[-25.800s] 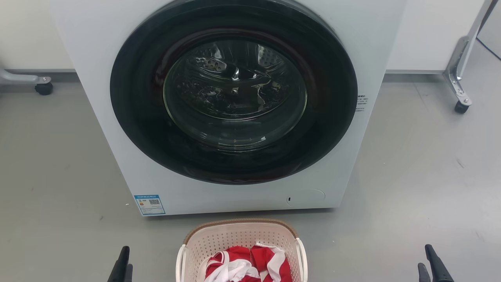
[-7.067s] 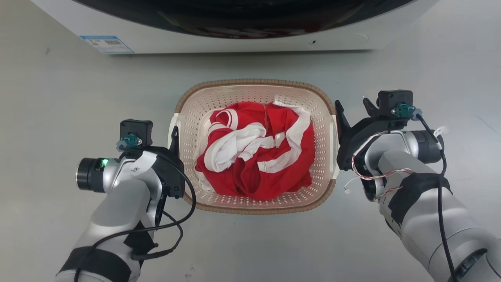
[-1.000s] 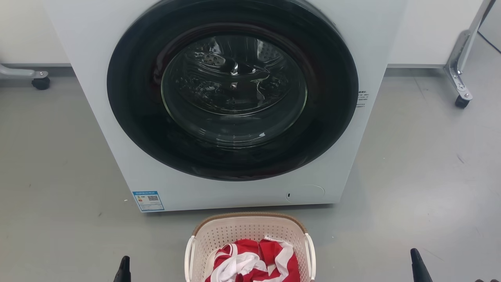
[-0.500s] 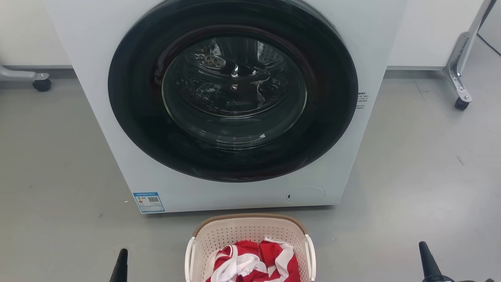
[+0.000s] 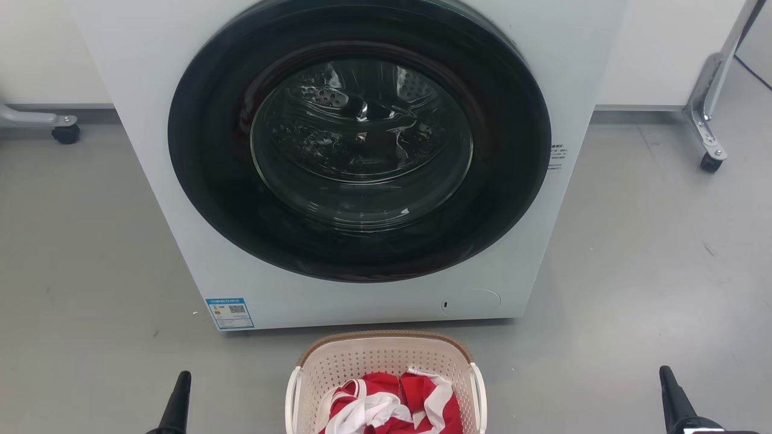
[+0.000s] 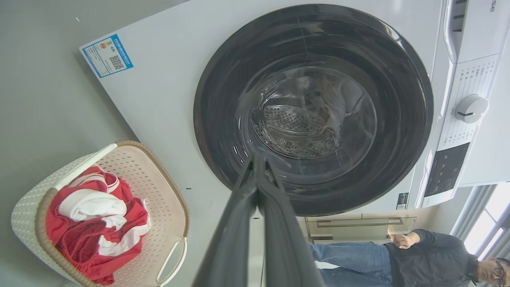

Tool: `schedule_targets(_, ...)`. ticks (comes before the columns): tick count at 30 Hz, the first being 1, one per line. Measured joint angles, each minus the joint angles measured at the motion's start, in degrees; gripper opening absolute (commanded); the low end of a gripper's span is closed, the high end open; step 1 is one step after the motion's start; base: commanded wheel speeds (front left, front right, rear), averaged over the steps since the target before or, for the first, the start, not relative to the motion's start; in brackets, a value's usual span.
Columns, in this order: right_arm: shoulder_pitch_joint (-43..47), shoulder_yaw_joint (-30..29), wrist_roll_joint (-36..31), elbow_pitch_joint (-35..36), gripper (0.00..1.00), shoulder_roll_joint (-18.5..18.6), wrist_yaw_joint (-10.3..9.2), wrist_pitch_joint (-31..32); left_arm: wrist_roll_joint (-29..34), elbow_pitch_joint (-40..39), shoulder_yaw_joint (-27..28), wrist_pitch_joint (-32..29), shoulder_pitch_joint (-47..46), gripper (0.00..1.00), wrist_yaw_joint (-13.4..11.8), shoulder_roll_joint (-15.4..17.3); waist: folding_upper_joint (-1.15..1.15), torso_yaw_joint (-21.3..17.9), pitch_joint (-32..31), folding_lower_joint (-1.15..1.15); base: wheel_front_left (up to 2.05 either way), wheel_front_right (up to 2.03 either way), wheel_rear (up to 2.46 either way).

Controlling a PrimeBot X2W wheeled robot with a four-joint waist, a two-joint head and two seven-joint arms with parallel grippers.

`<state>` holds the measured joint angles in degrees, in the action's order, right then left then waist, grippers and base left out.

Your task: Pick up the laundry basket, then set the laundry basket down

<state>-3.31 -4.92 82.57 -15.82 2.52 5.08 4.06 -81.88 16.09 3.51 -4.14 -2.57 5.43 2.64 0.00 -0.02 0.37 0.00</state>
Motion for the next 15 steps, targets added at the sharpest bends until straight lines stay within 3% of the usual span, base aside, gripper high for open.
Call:
schedule_targets(11,-1.2,-2.5,8.6,-1.2,0.0,0.0,1.66,2.2,-8.8,0.8,1.6,-2.2,-1.7,0.0,1.5,-0.2,0.0,0.0,-0.3,0.0,0.0,0.0,0.0)
schedule_targets(15,-1.8,-2.7,8.9,-1.3,0.0,0.0,1.75,2.4,-9.7,0.9,1.7,-2.4,-2.1,0.0,1.7,-0.2,0.0,0.0,-0.3,0.0,0.0,0.0,0.0)
